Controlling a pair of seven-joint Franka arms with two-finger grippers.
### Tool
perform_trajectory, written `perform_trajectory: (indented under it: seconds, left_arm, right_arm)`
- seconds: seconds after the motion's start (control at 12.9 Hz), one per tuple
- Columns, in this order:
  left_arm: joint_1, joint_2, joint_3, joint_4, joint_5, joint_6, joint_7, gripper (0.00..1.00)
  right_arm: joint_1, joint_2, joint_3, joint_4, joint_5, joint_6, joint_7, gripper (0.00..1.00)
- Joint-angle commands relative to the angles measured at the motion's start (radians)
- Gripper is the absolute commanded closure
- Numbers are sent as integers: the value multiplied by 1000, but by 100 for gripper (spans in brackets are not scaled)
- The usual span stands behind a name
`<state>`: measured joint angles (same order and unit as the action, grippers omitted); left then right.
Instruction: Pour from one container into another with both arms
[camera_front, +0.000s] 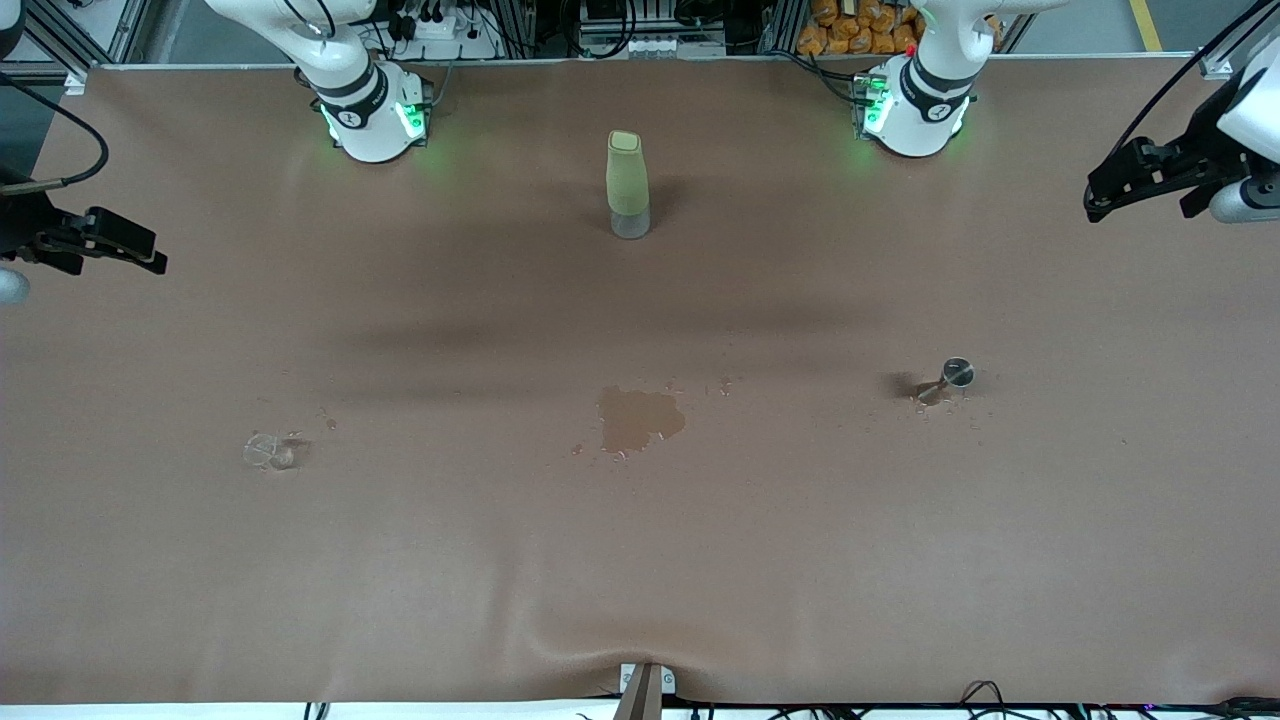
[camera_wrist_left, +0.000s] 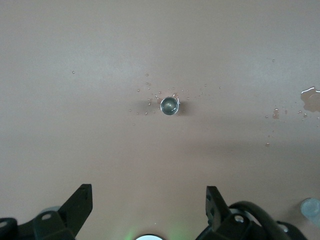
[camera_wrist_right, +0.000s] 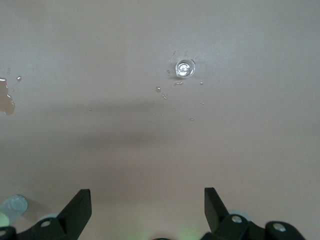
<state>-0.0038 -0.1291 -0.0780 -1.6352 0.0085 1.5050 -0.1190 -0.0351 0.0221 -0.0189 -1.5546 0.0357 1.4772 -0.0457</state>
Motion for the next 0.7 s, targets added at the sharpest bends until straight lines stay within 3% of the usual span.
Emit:
perform_trajectory:
  seconds: [0.0,0.23,0.62]
  left_arm:
    - [-1,-32,-2,-28,10,6,-17,0]
    - [4,21,-2,52,7,-9,-2,0]
    - [-2,39,-2,66,5,-22,2,0]
  right_arm:
    - [-3,-31,2,-32,-11,0,-61,0]
    - [-17,-34,2,-28,-11,-6,-121,0]
    - [-19,-48,-4,-24,-11,-20,-128,0]
